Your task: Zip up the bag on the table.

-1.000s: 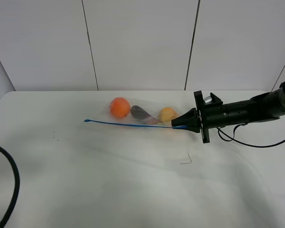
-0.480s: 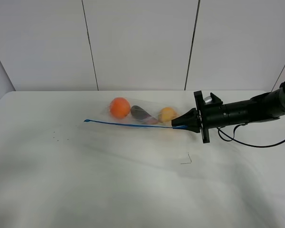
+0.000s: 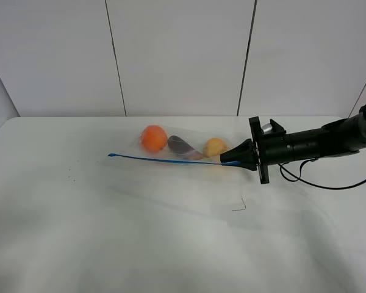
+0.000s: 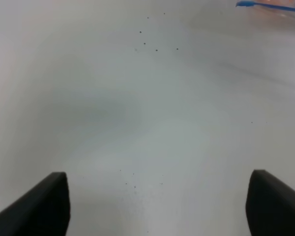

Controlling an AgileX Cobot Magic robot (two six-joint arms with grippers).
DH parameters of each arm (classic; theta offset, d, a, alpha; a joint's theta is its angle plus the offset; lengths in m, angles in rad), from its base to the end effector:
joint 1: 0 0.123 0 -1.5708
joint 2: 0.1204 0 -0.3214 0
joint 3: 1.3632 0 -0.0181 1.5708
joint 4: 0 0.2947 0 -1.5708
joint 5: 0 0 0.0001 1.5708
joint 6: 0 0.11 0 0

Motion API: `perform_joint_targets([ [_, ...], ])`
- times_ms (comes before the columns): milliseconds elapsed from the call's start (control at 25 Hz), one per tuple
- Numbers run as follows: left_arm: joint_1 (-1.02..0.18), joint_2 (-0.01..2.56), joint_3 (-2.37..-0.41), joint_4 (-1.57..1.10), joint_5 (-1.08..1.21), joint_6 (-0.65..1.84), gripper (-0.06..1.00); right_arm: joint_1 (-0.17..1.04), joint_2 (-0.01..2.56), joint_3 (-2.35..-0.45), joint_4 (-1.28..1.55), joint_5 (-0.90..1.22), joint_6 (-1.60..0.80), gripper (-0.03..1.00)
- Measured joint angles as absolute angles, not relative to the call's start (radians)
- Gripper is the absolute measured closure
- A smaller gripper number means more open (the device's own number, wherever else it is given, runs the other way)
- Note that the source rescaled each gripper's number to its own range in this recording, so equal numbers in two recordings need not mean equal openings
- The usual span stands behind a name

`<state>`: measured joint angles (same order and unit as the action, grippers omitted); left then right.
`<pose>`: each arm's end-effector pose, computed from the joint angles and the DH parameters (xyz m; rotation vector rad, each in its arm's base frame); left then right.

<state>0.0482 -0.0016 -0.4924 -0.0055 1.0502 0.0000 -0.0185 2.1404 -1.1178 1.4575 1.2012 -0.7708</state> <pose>0.0153 0.0002 0.2882 -0.0490 2.0393 0.0236 0.4101 0.0944 0.1056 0.3523 2.5417 1.7734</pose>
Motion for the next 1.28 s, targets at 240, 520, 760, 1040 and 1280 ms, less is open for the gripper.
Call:
perform_joint_targets([
  [240, 0.048, -0.002, -0.492, -0.005, 1.050, 0.000, -0.05, -0.018, 2.140, -1.118, 1.457, 1.201, -0.771, 0.96],
  [520, 0.048, -0.002, -0.492, -0.007, 1.050, 0.000, -0.05, -0.018, 2.137, -1.118, 1.448, 1.201, -0.771, 0.49],
  [760, 0.048, -0.002, -0.492, -0.008, 1.050, 0.000, -0.05, -0.018, 2.086, -1.162, 1.321, 1.197, -0.735, 0.03],
  [1040, 0.048, -0.002, -0.492, -0.017, 1.050, 0.010, -0.05, -0.018, 1.988, -1.429, 0.749, 1.140, -0.379, 0.00],
  [1280, 0.048, -0.002, -0.492, -0.019, 1.050, 0.014, -0.05, -0.018, 1.924, -1.541, 0.232, 1.175, -0.134, 0.00],
])
